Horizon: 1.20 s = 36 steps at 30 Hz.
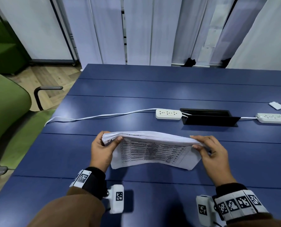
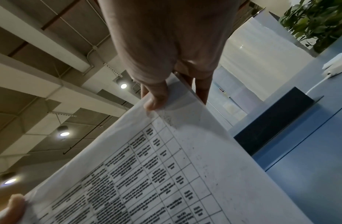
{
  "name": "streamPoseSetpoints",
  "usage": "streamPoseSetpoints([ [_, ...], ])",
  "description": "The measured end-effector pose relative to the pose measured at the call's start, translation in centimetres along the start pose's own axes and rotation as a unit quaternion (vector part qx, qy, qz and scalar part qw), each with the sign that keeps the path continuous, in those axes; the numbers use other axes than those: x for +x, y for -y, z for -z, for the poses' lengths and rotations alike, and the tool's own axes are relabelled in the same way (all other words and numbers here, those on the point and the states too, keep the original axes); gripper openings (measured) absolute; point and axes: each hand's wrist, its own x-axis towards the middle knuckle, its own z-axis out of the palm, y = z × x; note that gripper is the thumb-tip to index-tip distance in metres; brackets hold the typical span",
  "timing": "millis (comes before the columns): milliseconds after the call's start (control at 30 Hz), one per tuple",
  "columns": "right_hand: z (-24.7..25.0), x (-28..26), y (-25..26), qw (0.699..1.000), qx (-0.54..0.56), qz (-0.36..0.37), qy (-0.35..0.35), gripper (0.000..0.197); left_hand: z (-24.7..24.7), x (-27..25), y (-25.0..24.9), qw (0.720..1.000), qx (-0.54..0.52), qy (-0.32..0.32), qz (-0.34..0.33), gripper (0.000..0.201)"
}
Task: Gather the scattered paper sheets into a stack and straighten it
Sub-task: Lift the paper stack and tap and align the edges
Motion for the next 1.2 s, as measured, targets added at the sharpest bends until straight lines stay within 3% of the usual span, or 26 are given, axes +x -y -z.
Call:
streamPoseSetpoints([
  [67,0.0,0.1,-0.1,1.0,0.001,0.002,0.004,0.035,-0.1,0.0,-0.2,1.0,-0.005,-0.01,-0.009,0.017],
  [400,-1.1,-0.5,-0.4,0.999,0.037,-0.025,-0.024,0.045,0.4,-0.5,0.7,0.998,0.054,0.031,0.013,0.064],
  [567,-1.5,-0.7,-0.5,0.996,0.073,-0.043,-0.026,0.058,-0.3,-0.9,-0.1,1.0,-0.002,0.001,0.002,0.037],
  [700,-2.5,-1.5,-0.7,0.99,0.097,-0.083,-0.053,0.058,-1.6,-0.8,-1.1,0.997,-0.043,-0.064,0.006,0.037],
  [767,-3.0,-2.0,-0.2,0.994,0.061,-0.069,-0.063,0.06,-2.2,-0.9,-1.1,0.995,-0.038,-0.094,0.004,0.03],
  [1100,-2.4,-2.9,0.5,0.998,0.012,-0.026,-0.057,0.055,-1.6,-0.5,-0.8,0.991,-0.009,-0.136,0.003,0.027],
  [1200,-2.4,-3.2,0.6,0.996,0.025,-0.054,-0.068,0.058,-1.0,0.4,-0.4,0.986,-0.034,-0.161,0.026,0.02],
])
